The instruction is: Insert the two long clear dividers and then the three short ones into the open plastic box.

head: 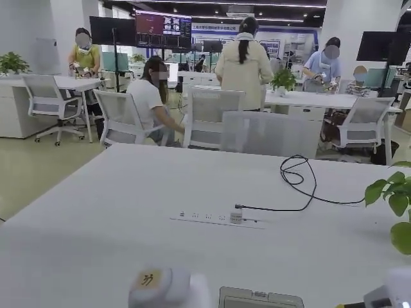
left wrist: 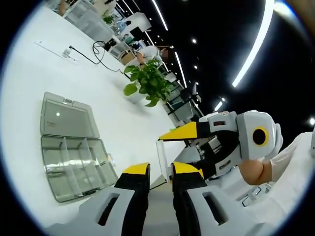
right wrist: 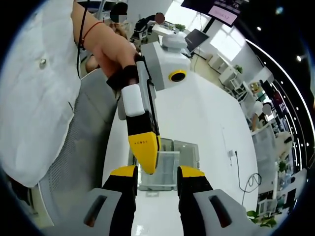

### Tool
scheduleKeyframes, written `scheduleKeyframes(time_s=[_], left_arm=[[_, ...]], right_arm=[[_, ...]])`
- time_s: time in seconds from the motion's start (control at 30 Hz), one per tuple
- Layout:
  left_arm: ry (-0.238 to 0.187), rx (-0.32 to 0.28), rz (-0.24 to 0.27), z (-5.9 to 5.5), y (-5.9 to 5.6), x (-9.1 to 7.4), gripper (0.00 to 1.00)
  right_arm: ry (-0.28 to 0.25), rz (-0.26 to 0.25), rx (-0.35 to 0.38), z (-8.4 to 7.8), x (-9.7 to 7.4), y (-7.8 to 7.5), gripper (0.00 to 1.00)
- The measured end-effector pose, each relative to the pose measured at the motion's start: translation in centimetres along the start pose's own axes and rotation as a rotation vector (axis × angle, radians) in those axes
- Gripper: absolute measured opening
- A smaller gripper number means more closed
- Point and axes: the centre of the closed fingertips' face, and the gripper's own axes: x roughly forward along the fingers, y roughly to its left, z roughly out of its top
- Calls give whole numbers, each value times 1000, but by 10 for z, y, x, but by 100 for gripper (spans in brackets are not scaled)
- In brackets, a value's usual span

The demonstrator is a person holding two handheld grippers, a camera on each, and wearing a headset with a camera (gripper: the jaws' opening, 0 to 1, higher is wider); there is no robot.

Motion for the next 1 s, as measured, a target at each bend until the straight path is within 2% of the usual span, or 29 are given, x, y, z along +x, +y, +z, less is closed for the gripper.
scheduleKeyframes(time_s=[0.33,0.53,1.0], left_arm=[[10,10,-10,-1,-2,2,0],[13,5,-5,-3,-2,2,0],[-14,-11,14,-1,-2,3,0]], right_arm=[[14,6,-12,-1,2,1,33],[22,9,-16,-2,2,2,33],[28,0,-30,-2,2,1,33]])
